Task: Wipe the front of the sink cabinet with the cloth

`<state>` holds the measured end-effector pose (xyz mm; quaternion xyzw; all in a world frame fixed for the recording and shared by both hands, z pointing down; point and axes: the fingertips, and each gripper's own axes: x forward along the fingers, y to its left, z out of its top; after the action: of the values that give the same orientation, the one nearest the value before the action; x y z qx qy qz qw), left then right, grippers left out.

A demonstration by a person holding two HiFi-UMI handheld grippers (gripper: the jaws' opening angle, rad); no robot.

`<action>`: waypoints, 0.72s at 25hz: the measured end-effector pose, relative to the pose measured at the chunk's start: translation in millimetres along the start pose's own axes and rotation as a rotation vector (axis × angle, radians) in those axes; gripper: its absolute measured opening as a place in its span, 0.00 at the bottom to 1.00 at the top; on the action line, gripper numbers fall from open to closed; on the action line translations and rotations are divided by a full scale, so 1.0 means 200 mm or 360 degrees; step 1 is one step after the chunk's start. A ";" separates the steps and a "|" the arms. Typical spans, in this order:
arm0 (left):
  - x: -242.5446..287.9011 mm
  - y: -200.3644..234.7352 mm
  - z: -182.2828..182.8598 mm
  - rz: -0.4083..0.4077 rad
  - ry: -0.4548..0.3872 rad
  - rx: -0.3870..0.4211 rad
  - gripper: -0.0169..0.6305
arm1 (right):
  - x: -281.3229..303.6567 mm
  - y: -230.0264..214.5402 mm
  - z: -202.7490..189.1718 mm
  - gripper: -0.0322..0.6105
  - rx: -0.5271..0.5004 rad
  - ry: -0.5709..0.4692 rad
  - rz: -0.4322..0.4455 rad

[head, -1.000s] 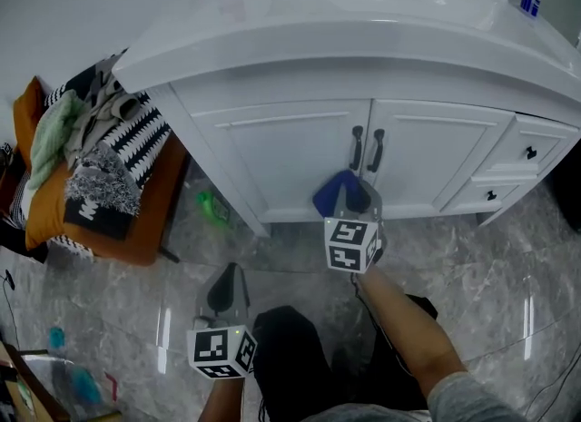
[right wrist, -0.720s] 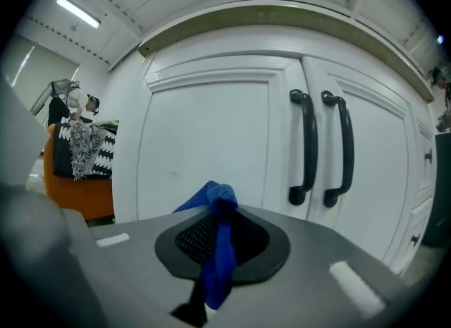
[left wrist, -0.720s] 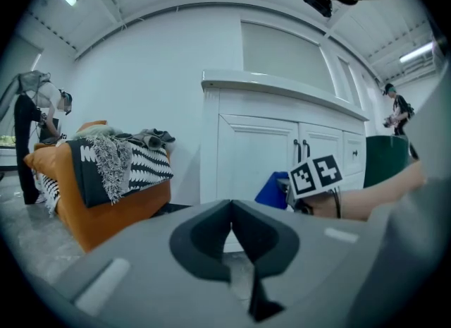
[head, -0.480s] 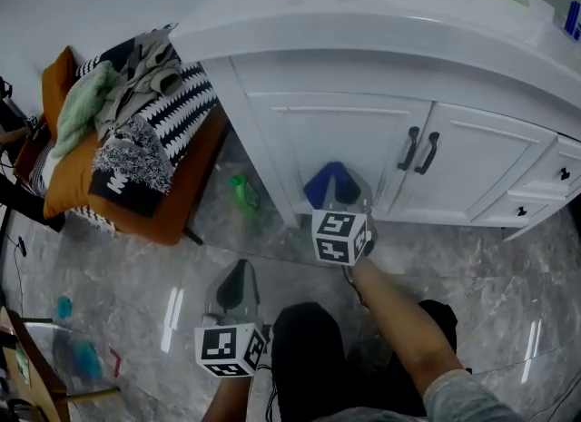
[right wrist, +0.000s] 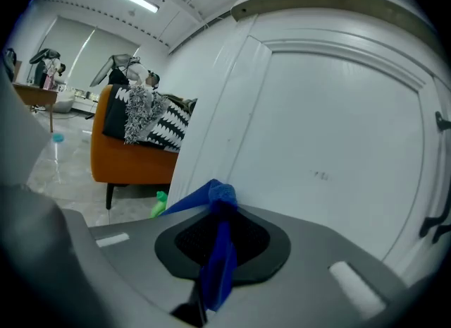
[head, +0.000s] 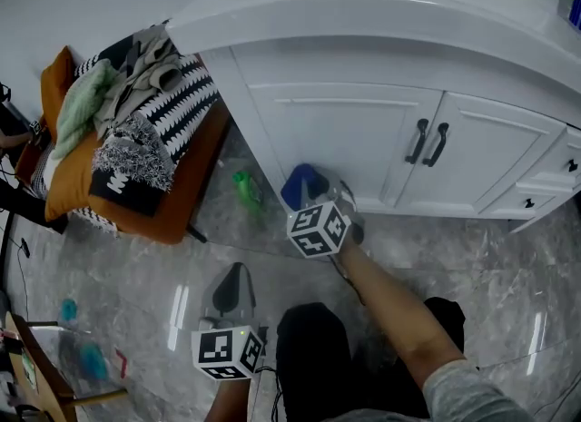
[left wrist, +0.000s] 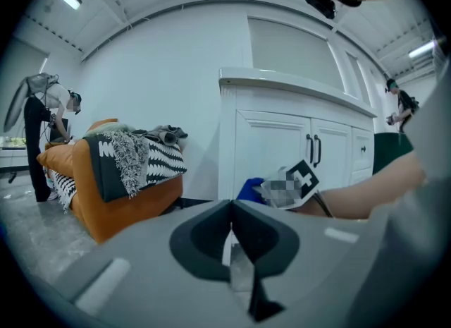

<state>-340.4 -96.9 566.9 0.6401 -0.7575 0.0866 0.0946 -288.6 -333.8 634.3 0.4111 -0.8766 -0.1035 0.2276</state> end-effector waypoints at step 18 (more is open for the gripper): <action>0.13 -0.21 -0.04 -0.0122 0.0029 0.0047 0.04 | -0.09 -0.20 -0.33 0.11 -0.0372 0.0035 -0.0069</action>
<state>-302.8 -126.8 581.7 0.6693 -0.7301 0.1000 0.0954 -219.6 -345.2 672.2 0.4017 -0.8470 -0.2053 0.2813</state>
